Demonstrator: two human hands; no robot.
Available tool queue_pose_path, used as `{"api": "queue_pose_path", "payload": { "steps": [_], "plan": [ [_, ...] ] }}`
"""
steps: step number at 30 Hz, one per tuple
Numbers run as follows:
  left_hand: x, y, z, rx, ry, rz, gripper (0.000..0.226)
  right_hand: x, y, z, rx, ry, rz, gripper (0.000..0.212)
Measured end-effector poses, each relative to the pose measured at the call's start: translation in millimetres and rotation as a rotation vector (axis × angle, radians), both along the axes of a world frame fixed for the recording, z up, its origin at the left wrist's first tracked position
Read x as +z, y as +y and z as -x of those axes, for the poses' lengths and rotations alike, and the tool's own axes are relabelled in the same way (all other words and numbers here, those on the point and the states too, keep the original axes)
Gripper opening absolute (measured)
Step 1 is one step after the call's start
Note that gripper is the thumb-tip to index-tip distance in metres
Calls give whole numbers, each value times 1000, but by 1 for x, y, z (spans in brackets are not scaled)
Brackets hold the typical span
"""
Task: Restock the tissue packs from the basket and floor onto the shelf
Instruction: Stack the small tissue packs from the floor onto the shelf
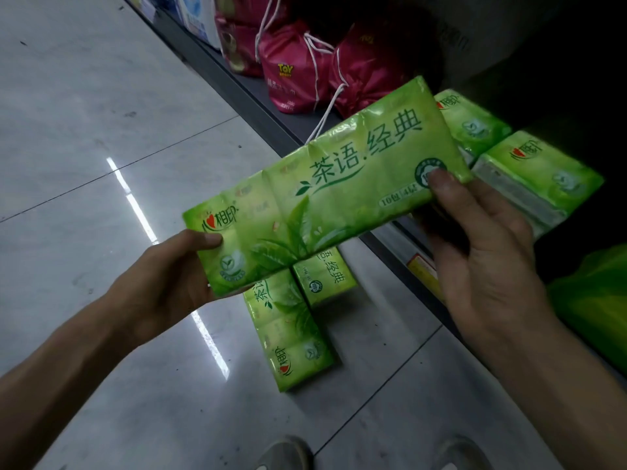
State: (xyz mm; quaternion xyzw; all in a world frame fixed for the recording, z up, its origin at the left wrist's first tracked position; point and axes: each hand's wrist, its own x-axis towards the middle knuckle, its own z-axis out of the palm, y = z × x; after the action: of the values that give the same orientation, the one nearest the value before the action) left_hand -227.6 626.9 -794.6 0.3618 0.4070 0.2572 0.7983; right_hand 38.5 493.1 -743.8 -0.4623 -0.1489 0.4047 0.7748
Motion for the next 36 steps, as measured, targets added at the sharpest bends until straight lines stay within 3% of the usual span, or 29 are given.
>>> {"api": "queue_pose_path", "payload": {
  "steps": [8, 15, 20, 25, 36],
  "plan": [
    [18, 0, -10, -4, -41, -52, 41, 22, -2, 6, -88, -105, -5, 66],
    [40, -1, -38, -28, -48, -191, 56, 34, -9, -2, -154, -226, -7, 72],
    [53, 0, -64, -102, -64, -225, 102, 40, -13, -10, -156, -283, -18, 67],
    [75, -10, -105, -70, -112, -256, 50, 49, -11, -21, -145, -342, 19, 65],
    [104, -15, -179, -43, -137, -285, 47, 57, -3, -41, -120, -404, 52, 57]
  ]
}}
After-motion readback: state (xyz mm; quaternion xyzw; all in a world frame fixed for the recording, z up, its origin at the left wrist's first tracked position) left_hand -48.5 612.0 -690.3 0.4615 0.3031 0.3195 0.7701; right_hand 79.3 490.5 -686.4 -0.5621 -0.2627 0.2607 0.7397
